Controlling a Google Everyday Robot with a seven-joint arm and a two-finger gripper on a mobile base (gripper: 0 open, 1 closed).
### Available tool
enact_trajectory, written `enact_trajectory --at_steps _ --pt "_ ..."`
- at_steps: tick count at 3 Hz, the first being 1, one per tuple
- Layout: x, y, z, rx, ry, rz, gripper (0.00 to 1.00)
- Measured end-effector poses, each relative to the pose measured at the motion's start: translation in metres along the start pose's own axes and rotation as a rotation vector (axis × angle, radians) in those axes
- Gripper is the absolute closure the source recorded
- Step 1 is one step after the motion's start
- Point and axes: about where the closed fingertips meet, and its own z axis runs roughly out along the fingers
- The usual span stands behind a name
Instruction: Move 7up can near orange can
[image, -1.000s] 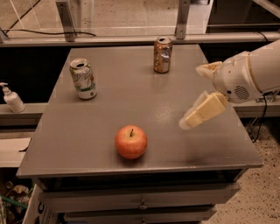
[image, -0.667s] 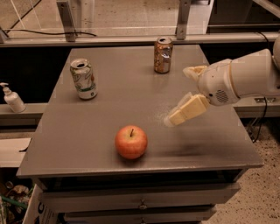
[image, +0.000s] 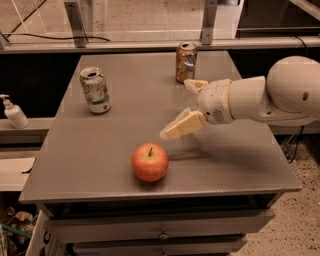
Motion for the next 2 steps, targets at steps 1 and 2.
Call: enact_trajectory --at_steps 1,2 --pt "-0.003 -0.006 0.033 -0.008 -0.084 0.024 0.00" --pt "-0.012 -0.006 0.062 -0.031 -0.161 0.050 0.00"
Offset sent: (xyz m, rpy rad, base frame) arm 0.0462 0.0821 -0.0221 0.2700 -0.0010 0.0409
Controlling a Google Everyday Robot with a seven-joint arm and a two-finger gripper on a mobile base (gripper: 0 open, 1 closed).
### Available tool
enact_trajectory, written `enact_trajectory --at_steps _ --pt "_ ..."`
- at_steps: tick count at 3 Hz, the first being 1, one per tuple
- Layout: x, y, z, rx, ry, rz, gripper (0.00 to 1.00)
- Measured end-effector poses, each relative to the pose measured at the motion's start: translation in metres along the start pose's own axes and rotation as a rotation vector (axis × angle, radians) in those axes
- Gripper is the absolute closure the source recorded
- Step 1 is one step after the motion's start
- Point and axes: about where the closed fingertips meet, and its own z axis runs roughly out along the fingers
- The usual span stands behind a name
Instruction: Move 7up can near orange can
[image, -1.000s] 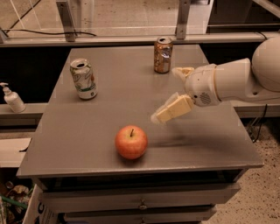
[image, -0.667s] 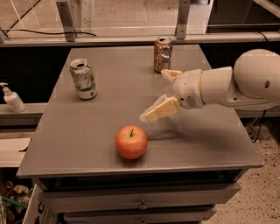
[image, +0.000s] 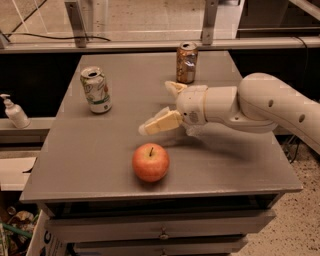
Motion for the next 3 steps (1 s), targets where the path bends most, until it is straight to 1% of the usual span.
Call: enact_trajectory --at_steps 1,2,3 --pt "-0.012 0.008 0.031 -0.049 -0.090 0.032 0.00" --pt "-0.012 0.008 0.031 -0.050 -0.090 0.032 0.00" --pt "-0.015 0.019 0.047 -0.085 -0.086 -0.014 0.00"
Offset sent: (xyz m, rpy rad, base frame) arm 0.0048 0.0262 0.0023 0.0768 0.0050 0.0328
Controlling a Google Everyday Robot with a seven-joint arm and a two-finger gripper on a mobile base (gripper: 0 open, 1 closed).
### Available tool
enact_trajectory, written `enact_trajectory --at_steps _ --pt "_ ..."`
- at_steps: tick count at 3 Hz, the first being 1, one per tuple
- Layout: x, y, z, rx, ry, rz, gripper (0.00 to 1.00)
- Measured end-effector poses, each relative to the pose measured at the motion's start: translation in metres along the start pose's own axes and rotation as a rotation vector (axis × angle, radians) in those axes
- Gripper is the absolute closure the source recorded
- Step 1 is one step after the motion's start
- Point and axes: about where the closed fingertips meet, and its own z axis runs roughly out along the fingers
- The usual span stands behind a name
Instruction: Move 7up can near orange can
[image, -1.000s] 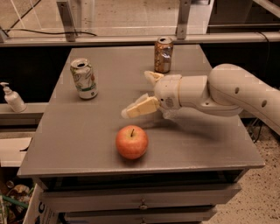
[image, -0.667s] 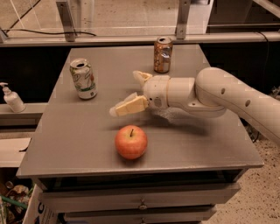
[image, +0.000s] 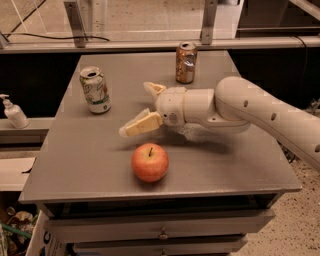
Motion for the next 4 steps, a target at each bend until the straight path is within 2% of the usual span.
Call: enact_trajectory --at_steps 1,2,4 --pt "0.004 0.010 0.030 -0.043 -0.001 -0.043 0.00" --pt "0.007 0.014 0.055 -0.056 -0.020 -0.075 0.00" --pt "-0.013 0.007 0.099 -0.042 -0.072 -0.120 0.00"
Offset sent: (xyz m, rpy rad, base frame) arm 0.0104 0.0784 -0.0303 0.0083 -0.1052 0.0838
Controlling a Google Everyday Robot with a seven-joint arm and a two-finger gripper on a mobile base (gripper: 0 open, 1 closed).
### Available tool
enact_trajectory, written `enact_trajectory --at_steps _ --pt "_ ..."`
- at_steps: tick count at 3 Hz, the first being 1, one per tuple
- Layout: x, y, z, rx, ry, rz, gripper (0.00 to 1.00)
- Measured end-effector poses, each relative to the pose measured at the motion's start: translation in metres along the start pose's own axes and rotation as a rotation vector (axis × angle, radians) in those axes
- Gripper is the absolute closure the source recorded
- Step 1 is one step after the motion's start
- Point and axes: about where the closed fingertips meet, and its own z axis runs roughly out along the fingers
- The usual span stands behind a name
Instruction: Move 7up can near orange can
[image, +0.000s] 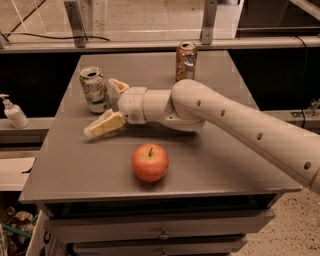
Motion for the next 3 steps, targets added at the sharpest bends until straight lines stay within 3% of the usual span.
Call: enact_trajectory --at_steps 1,2,3 --pt "-0.008 -0.001 0.023 -0.009 -0.002 0.002 0.00" --pt "-0.011 0.002 0.039 -0.026 0.004 0.008 0.18" --pt "-0.012 -0.002 0.036 -0.014 0.008 0.014 0.41"
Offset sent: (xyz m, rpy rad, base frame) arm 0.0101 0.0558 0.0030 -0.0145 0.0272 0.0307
